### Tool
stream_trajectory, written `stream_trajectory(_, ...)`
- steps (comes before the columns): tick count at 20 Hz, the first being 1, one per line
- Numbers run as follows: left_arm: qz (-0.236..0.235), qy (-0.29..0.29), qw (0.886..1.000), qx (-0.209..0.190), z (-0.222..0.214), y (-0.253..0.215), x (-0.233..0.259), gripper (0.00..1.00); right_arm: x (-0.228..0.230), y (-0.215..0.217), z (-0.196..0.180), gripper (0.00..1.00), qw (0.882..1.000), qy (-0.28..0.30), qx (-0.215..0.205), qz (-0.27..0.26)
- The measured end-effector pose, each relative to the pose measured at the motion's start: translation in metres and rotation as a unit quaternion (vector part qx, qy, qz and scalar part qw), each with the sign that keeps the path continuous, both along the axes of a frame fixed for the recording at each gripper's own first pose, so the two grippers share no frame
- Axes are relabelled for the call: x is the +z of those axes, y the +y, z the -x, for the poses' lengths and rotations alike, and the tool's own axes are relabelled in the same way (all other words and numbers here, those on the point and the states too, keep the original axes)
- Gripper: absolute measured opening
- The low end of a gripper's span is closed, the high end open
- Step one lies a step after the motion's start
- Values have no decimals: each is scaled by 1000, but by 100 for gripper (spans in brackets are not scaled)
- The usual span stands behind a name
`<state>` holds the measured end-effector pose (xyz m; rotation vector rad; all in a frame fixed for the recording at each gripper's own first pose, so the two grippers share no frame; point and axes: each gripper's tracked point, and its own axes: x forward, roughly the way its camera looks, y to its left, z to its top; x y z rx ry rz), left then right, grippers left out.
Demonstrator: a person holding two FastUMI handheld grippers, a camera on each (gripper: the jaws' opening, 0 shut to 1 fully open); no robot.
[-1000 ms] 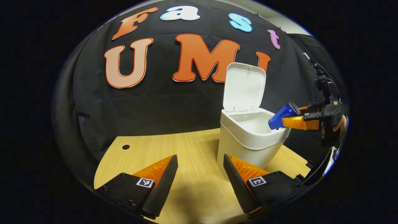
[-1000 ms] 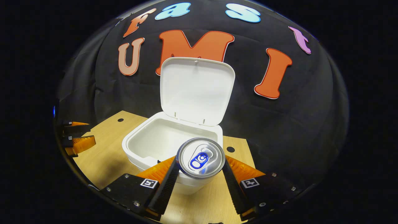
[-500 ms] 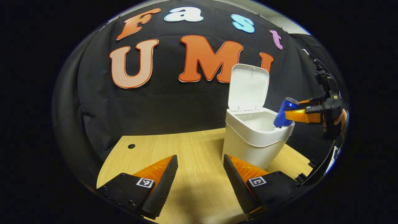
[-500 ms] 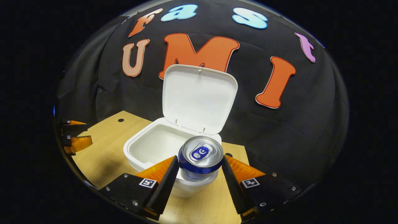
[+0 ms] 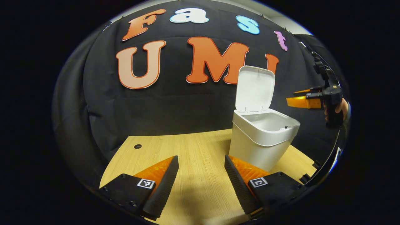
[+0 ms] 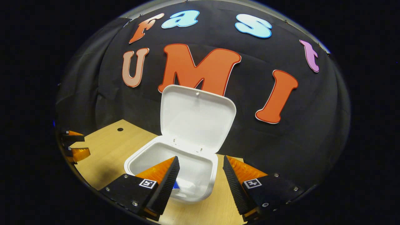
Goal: Press the lid of the desktop garbage bin to open it, pick up the crumpled paper on the desktop and throw it into the bin, then pick up the pop can on the desktop and drop it into the bin, and finally close the garbage bin lid.
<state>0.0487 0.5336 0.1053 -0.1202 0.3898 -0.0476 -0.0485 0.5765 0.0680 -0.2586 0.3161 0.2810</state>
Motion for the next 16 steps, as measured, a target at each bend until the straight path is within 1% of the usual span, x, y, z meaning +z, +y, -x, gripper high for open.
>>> stream_trajectory(2,0,2,1000,13,4,9,-2,94,14,5,-8,85,1000,-13,3,-10)
stream_trajectory(5,0,6,999,35,13,24,-6,94,34,11,-21,86,1000,-29,6,-8)
stream_trajectory(7,0,2,999,52,19,40,-4,94,48,20,-29,86,999,-32,9,-23)
stream_trajectory(8,1,1,998,60,23,46,-3,89,56,28,-34,86,999,-37,16,-31)
stream_trajectory(9,-2,3,997,71,29,54,-6,94,64,32,-39,86,998,-43,20,-32)
stream_trajectory(13,-2,10,994,113,50,83,-12,94,96,51,-56,86,996,-74,37,-24)
stream_trajectory(14,-5,10,992,125,57,91,-11,94,103,56,-59,82,996,-81,41,-23)
stream_trajectory(16,-11,6,989,144,66,107,-8,94,117,66,-65,78,994,-97,52,-20)
